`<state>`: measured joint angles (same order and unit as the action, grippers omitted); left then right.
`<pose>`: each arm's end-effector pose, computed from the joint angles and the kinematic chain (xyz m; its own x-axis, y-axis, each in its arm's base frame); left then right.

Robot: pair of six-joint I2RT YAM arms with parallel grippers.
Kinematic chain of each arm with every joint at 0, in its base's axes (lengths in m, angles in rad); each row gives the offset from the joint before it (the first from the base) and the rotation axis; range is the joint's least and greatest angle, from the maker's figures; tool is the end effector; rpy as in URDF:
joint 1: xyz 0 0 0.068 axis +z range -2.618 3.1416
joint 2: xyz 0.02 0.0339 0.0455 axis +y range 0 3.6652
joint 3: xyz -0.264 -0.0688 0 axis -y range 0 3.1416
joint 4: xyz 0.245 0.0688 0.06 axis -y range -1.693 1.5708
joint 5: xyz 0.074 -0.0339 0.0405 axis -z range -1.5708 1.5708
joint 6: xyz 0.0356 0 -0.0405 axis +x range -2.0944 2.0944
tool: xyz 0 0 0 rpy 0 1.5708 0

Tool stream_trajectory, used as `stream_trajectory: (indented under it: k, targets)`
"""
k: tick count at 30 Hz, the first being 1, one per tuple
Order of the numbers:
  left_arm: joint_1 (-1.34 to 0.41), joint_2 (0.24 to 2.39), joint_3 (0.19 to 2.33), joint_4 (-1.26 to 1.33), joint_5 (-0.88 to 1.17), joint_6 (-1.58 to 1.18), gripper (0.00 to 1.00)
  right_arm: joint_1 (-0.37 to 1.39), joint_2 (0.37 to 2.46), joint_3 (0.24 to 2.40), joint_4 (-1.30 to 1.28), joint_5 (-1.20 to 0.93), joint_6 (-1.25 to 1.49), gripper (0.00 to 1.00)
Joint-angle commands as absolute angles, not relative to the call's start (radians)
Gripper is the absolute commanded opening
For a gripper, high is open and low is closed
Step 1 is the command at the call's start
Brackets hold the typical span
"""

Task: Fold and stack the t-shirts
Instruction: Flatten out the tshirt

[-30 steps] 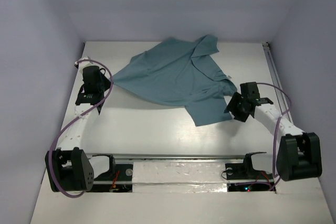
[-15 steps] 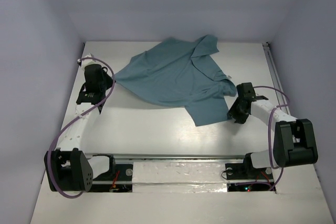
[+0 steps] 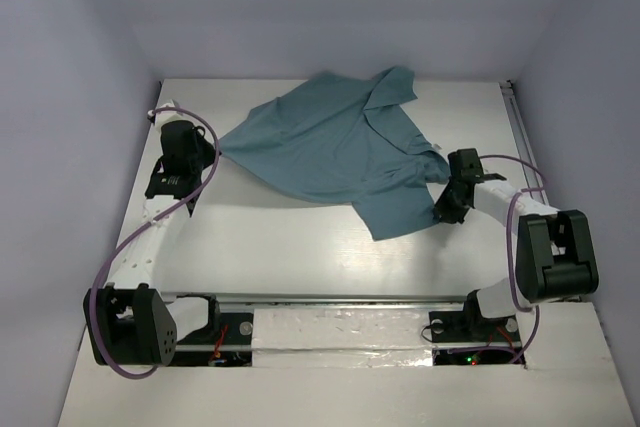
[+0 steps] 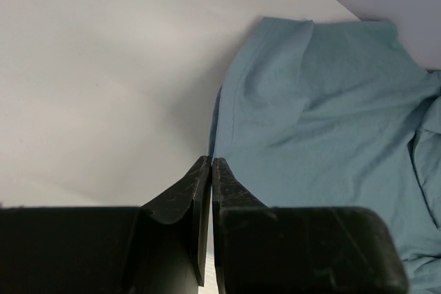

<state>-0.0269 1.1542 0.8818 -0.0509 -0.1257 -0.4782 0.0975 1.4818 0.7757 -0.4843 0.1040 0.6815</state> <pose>0.2690 -0.0028 0.3121 -0.2396 -0.4503 -0.8602 -0.2280 0.8873 -0.4010 0.2616 0.0219 0.1615 -0.7545 0.5557 -0.3491 0.5367 0.8286 0.1590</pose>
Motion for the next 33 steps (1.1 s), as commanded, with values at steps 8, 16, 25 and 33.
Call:
stream_trajectory:
  k: [8,16,25,33]
  targets:
    - [-0.041,1.100,0.933,-0.046,-0.147,-0.457,0.00,0.097,1.346,0.693,-0.426,0.072,0.666,0.00]
    - [-0.106,1.072,1.287,-0.104,-0.134,-0.482,0.00,0.097,0.943,1.246,-0.757,0.169,0.520,0.00]
    - [-0.115,1.048,1.828,-0.204,-0.084,-0.486,0.00,0.097,1.043,2.237,-0.893,0.241,0.394,0.00]
    - [-0.170,1.026,1.770,-0.203,0.159,-0.604,0.00,0.097,1.193,2.508,-0.851,0.164,0.411,0.00]
